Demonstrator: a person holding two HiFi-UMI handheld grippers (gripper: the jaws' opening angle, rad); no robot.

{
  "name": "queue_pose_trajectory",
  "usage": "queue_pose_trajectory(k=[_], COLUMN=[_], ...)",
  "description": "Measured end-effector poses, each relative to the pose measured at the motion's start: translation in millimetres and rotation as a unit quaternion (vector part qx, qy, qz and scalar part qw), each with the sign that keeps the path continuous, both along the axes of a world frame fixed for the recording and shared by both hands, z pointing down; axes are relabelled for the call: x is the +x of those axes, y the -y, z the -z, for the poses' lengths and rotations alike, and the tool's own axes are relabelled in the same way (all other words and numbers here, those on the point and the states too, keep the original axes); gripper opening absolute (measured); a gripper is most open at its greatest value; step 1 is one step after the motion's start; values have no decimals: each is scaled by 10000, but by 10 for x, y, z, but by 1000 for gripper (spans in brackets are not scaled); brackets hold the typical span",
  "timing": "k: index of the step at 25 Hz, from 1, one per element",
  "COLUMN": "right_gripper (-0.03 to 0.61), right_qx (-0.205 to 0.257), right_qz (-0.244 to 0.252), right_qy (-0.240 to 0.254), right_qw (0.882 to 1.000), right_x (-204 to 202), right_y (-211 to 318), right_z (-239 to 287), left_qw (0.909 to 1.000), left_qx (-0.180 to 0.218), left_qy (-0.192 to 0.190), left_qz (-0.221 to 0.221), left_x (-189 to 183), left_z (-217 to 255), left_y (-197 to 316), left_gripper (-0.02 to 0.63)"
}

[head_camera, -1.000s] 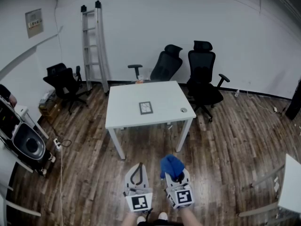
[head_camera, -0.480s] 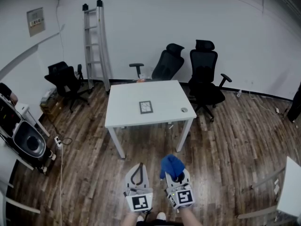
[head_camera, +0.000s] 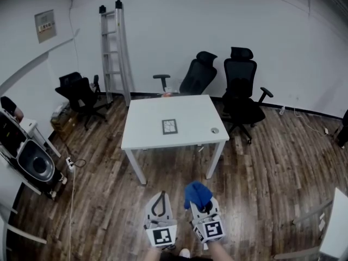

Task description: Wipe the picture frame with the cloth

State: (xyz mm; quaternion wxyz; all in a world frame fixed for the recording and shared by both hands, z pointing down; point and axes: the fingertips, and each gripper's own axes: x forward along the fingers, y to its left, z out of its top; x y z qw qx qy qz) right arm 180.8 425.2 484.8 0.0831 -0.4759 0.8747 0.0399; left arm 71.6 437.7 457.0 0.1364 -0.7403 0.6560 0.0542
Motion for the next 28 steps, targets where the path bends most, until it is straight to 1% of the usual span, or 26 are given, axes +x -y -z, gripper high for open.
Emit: queue_pose_trajectory(k=[1,3,4,5,7,8,9,11,12,13,14,15,16,18,19,21,22,23,25,26,27,28], right_gripper=[127,127,127,127,127,127,127,127,127,127,127,127,127,127,127,127,127,127,127,127,127,127], right_qx=[-36,-96,-89,-81,-123,-145,-138,-89,-75,-78,-94,-115,-136,-180,-205,-263,-286,-293,-228,-206,-203,-201], right_qz=[5,13,13,9,-17,-30,-39,-54,-71,-102,-146,-196,-247,-346,-403,-536,-588,-622,-662,-679,-695,-707], right_qy=[0,-25,-8,16,7,-7,-9,-42,-67,-78,-80,-84,-95,-147,-173,-215,-224,-223,-168,-155,-163,-172], right_qw=[10000,10000,10000,10000,9999,9999,9999,9999,9999,9999,9998,9997,9996,9991,9988,9980,9976,9974,9974,9974,9972,9971], right_x=[10,20,20,19,8,-4,-22,-81,-123,-168,-213,-258,-306,-415,-470,-573,-634,-705,-849,-909,-963,-1015], right_y=[33,104,144,189,298,364,437,606,703,810,926,1052,1185,1453,1580,1809,1914,2014,2200,2281,2350,2412], right_z=[-7,-34,-37,-39,-69,-89,-103,-127,-138,-146,-153,-158,-158,-147,-141,-147,-161,-175,-168,-166,-175,-187], left_qw=[9998,10000,9999,9989,9918,9892,9907,9987,9990,9980,9980,9992,9995,9993,9986,9929,9914,9921,9950,9951,9960,9971], left_qx=[27,-17,13,87,254,283,233,-35,-49,37,76,37,10,-18,-7,120,155,173,152,138,57,-90], left_qy=[174,-40,100,451,1253,1439,1335,505,425,613,605,337,155,100,285,1022,1126,1038,688,656,486,104], left_qz=[2,27,22,3,-50,-71,-81,-75,-99,-147,-194,-231,-270,-371,-444,-598,-647,-676,-711,-731,-744,-745], left_x=[14,5,7,15,31,28,9,-76,-114,-145,-184,-237,-292,-403,-451,-534,-595,-670,-822,-883,-943,-1009], left_z=[16,-2,7,32,77,70,27,-131,-157,-139,-138,-166,-185,-185,-163,-110,-112,-124,-160,-180,-228,-300], left_y=[33,109,150,195,301,368,447,642,754,874,1004,1141,1285,1575,1715,1972,2093,2209,2423,2516,2598,2672], left_gripper=[2,2,2,2,2,2,3,2,3,3,3,3,3,3,2,2,2,2,2,2,2,2])
